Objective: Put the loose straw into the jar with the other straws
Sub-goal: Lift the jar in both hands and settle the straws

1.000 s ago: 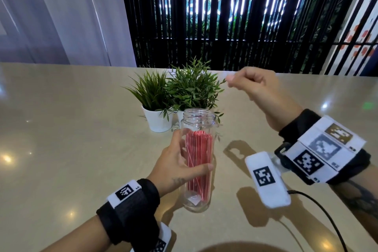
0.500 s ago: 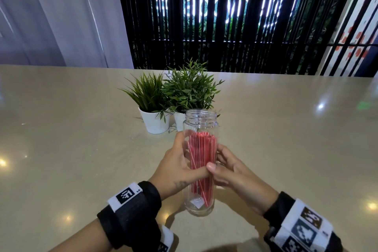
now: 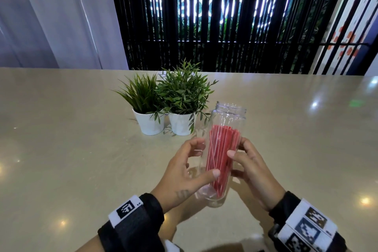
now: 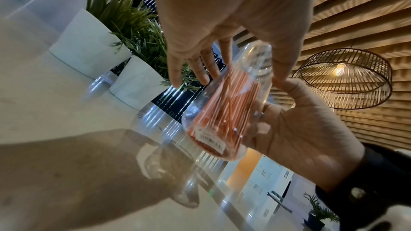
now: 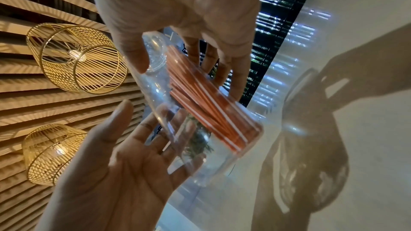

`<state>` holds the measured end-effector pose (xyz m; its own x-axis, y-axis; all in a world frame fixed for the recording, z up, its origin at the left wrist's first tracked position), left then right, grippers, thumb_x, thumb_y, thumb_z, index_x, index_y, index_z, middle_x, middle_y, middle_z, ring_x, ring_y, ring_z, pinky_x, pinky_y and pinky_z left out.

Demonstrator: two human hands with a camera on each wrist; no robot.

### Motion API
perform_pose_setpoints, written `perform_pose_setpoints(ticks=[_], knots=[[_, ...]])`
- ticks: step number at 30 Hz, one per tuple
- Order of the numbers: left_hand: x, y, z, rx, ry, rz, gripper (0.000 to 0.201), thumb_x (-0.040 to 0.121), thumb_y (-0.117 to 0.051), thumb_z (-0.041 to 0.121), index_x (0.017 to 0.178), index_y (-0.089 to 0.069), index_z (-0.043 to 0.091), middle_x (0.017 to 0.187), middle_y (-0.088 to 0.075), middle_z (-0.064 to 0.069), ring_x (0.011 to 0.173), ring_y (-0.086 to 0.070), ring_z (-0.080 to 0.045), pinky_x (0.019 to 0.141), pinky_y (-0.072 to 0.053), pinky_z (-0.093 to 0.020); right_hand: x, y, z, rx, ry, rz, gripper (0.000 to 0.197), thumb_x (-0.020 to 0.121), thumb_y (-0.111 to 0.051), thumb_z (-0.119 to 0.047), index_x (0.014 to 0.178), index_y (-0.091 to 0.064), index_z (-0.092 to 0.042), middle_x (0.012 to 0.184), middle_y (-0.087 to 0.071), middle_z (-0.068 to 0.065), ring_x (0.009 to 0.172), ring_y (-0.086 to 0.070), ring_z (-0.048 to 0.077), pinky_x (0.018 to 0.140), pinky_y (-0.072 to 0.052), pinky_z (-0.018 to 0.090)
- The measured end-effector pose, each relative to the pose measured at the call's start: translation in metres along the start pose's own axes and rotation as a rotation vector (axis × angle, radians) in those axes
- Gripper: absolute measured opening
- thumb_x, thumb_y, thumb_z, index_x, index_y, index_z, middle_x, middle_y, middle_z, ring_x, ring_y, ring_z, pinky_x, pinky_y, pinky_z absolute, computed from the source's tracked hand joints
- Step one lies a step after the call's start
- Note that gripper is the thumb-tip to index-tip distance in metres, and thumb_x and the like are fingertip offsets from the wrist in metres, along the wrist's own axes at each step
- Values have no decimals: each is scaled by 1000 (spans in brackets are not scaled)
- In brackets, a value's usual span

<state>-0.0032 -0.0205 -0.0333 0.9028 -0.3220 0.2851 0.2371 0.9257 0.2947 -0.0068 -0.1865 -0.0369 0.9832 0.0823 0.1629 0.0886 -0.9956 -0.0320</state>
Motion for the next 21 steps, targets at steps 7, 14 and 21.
perform_pose_setpoints(ticks=[7, 14, 21], knots=[[31, -29, 4, -53, 24, -115, 67, 77, -57, 26, 136, -27, 36, 123, -35, 36, 113, -33, 22, 93, -34, -5, 15, 31, -8, -112, 106, 122, 38, 84, -61, -17, 118, -53, -30, 125, -51, 7, 115, -55, 19, 101, -44, 38], [92, -53, 4, -40, 90, -116, 59, 86, -48, 5, 139, -22, 13, 137, -36, 0, 127, -33, -15, 108, -31, -35, 72, 57, 1, -151, 91, 325, 32, 83, -57, 4, 106, -42, -12, 114, -55, 10, 112, -54, 28, 102, -43, 41], [129, -57, -20, 10, 130, -83, 60, 84, -44, 10, 139, -22, 10, 142, -37, -12, 128, -36, -19, 112, -28, -41, 101, 55, 12, -171, 28, 354, 32, 86, -46, 10, 114, -38, -3, 103, -55, 7, 99, -53, 18, 95, -43, 33]])
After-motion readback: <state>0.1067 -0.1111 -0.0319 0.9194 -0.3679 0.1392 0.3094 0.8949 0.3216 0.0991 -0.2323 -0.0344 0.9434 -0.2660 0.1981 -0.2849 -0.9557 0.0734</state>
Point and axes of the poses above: each hand's wrist, its own x-axis towards the middle knuckle, its own y-axis out of the back of the hand, z = x × y, the point moved 2 cm from there along x, towards the middle knuckle
